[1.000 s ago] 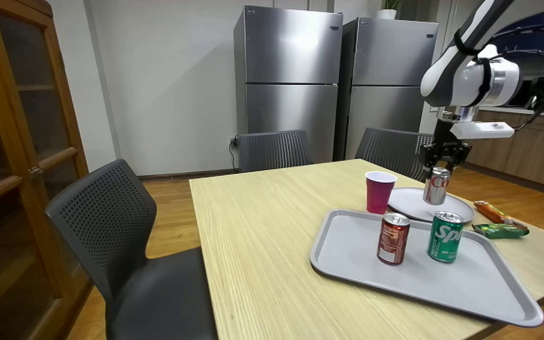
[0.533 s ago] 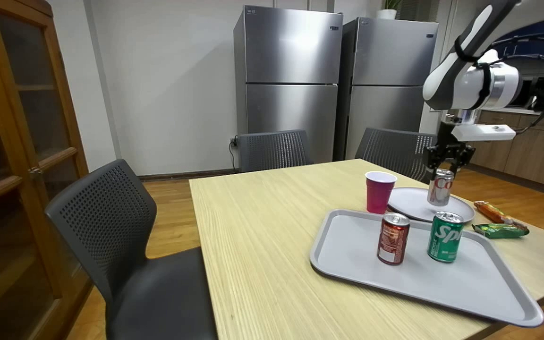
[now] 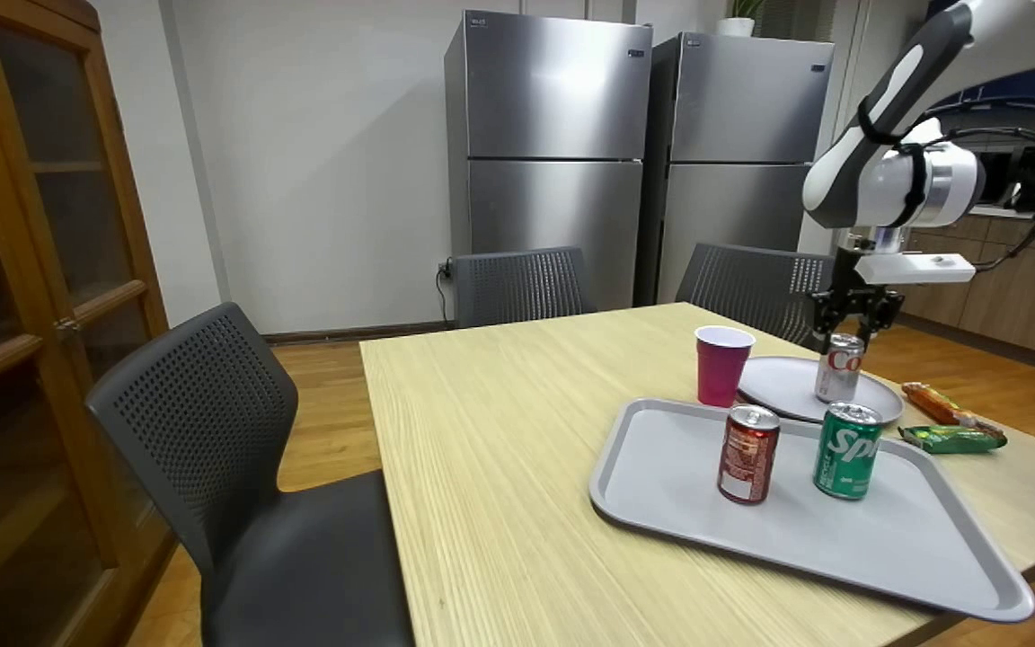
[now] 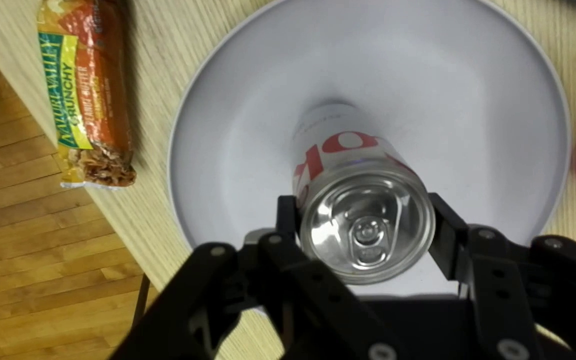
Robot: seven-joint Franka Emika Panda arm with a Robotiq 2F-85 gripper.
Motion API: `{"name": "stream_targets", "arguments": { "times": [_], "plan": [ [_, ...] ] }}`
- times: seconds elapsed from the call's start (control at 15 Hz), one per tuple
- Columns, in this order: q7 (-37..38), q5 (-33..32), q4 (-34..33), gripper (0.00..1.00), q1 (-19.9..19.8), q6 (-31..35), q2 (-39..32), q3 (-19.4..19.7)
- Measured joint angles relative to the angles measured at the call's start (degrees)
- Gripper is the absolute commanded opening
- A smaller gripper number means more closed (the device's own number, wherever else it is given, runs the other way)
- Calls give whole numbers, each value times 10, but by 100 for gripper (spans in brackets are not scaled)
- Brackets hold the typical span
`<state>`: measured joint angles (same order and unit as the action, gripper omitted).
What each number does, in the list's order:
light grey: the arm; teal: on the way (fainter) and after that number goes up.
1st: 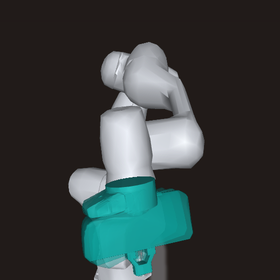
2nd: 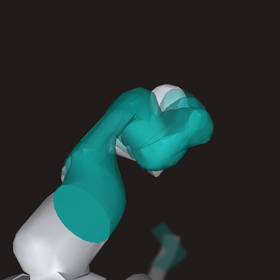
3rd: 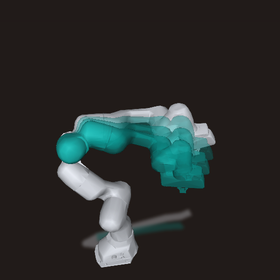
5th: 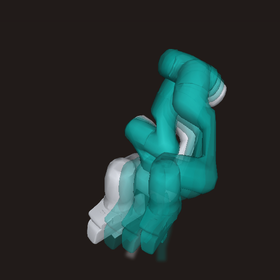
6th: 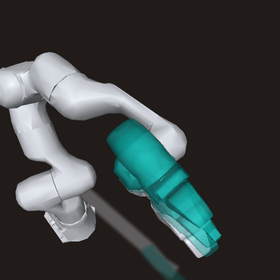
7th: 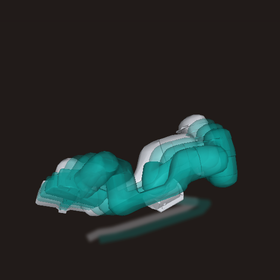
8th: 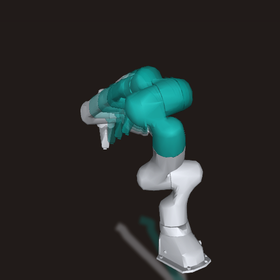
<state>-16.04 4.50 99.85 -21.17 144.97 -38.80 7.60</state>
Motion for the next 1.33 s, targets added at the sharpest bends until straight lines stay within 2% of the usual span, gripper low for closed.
{"name": "stream_targets", "arguments": {
  "times": [0.47,0.53,0.6,0.73,1.33],
  "plan": [
    [7,0,-17,38,-10,-2,-13,7],
    [9,0,-18,88,-10,-2,-14,7],
    [10,0,-20,89,-11,-2,-16,8],
    [14,0,-23,99,-11,-5,-17,8],
    [27,-1,-32,100,-10,-9,1,25]
  ]
}}
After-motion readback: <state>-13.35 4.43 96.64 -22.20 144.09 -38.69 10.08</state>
